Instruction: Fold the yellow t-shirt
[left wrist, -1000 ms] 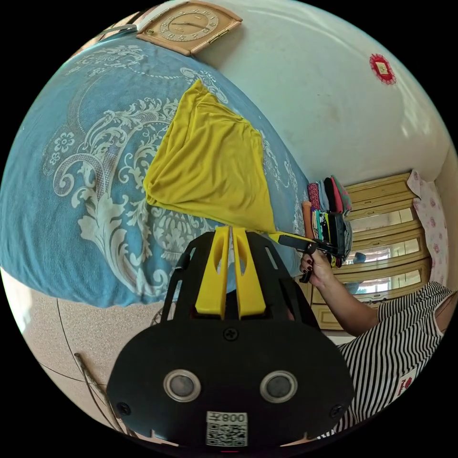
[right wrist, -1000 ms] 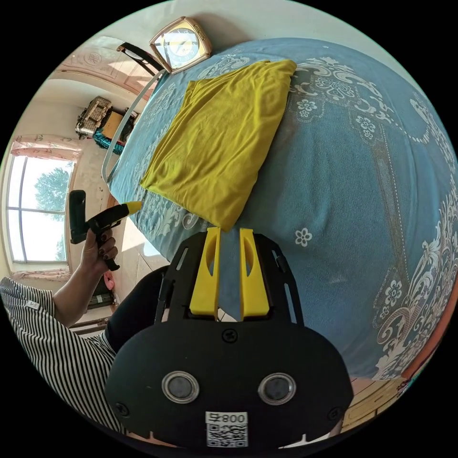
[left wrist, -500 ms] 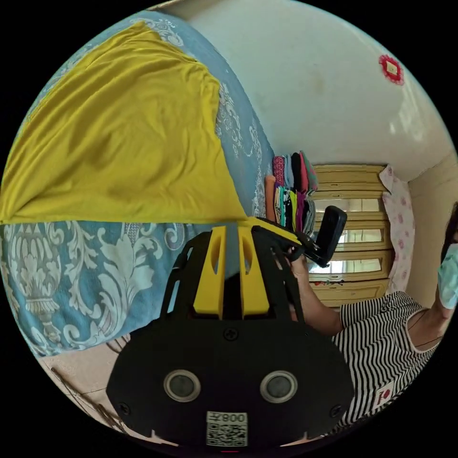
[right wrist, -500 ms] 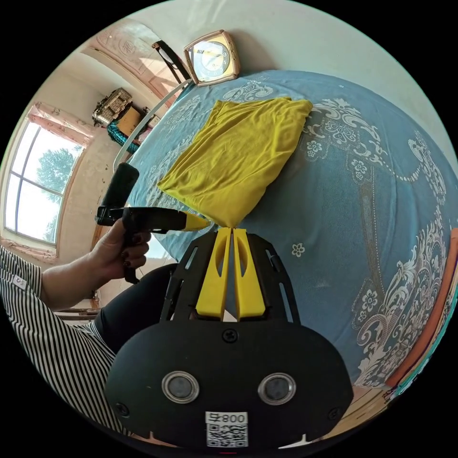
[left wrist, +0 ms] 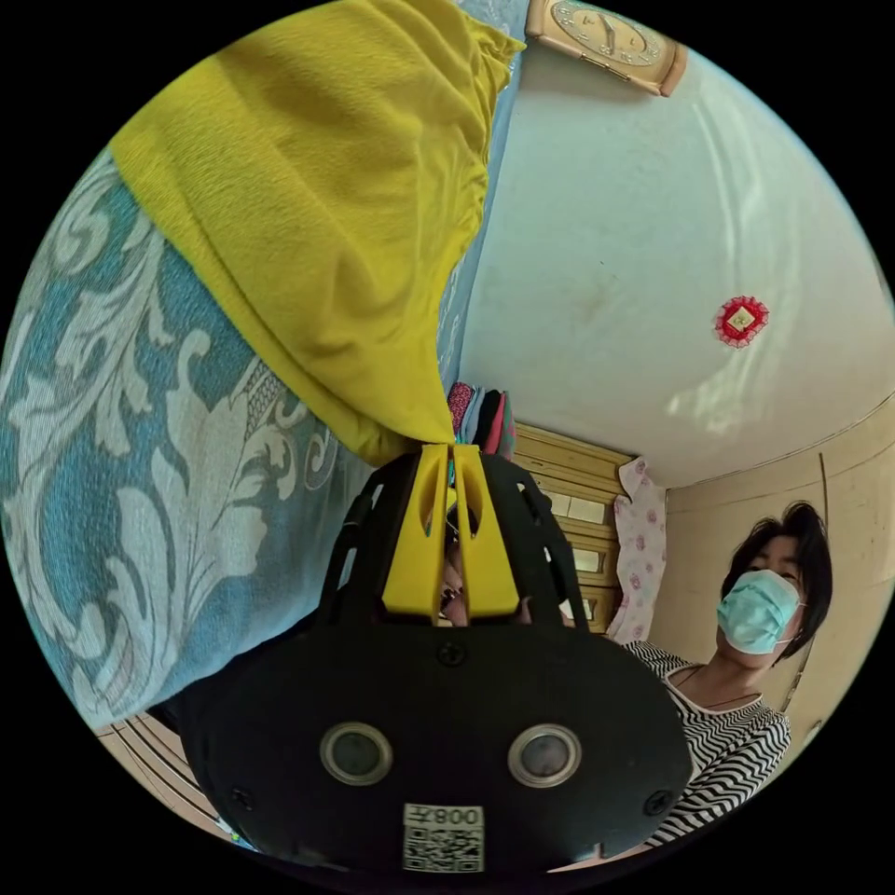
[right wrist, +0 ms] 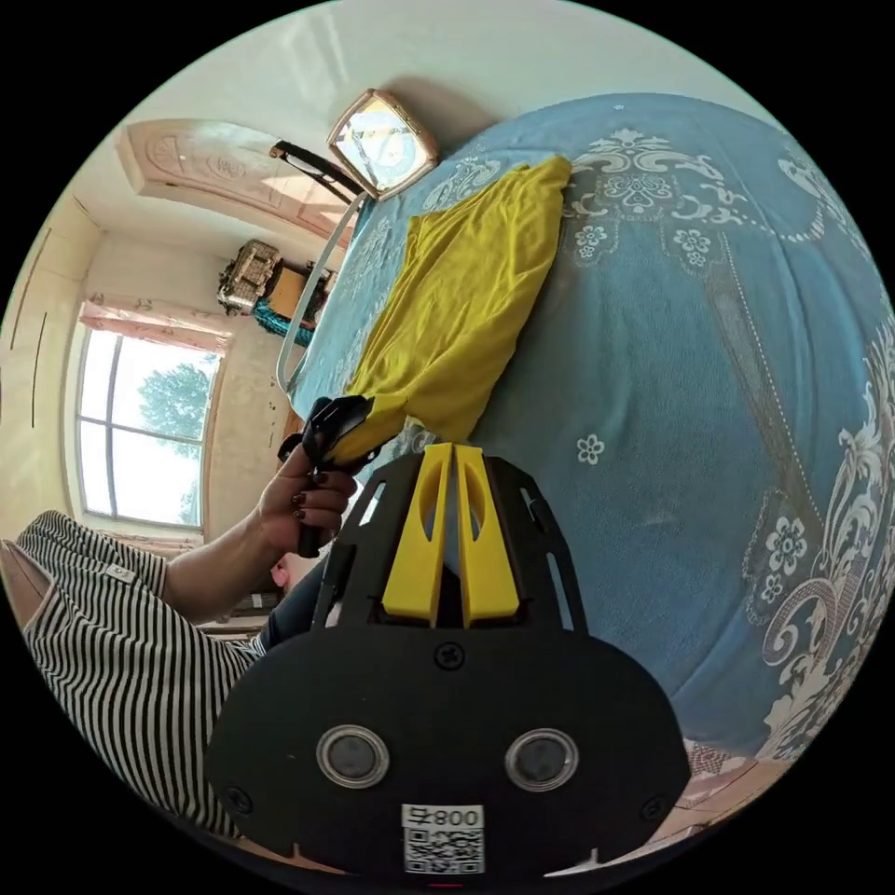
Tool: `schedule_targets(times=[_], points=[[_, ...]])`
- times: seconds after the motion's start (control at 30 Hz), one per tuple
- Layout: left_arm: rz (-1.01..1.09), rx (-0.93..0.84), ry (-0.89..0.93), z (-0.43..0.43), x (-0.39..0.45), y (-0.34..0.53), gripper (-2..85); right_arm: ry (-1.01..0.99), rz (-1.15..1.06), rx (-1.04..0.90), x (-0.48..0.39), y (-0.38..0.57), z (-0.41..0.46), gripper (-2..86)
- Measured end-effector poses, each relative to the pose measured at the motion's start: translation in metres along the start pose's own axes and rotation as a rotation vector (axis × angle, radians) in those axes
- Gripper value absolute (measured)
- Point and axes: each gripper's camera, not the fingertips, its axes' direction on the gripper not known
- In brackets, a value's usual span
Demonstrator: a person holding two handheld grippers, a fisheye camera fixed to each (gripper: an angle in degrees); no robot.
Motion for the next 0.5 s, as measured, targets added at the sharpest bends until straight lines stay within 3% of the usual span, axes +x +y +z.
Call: schedule_targets(times=[0.17, 0.33, 0.5], points=[[0.001, 0.005, 0.018, 0.005, -0.003, 0.011, 1.0, -0.405, 0.232, 0.080, 0.090, 0.023, 0.014, 6.2], [0.023, 0.023, 0.005, 0.011, -0.001, 0.023, 2.1, -0.511, 0.308, 0.039, 0.120, 0.028, 0.052, 7.2], [0.103, -0.040, -0.148, 0.028, 0.010, 0.038, 5.6, -0.518, 0.343, 0.047, 0.138, 0.039, 0.066, 7.1]])
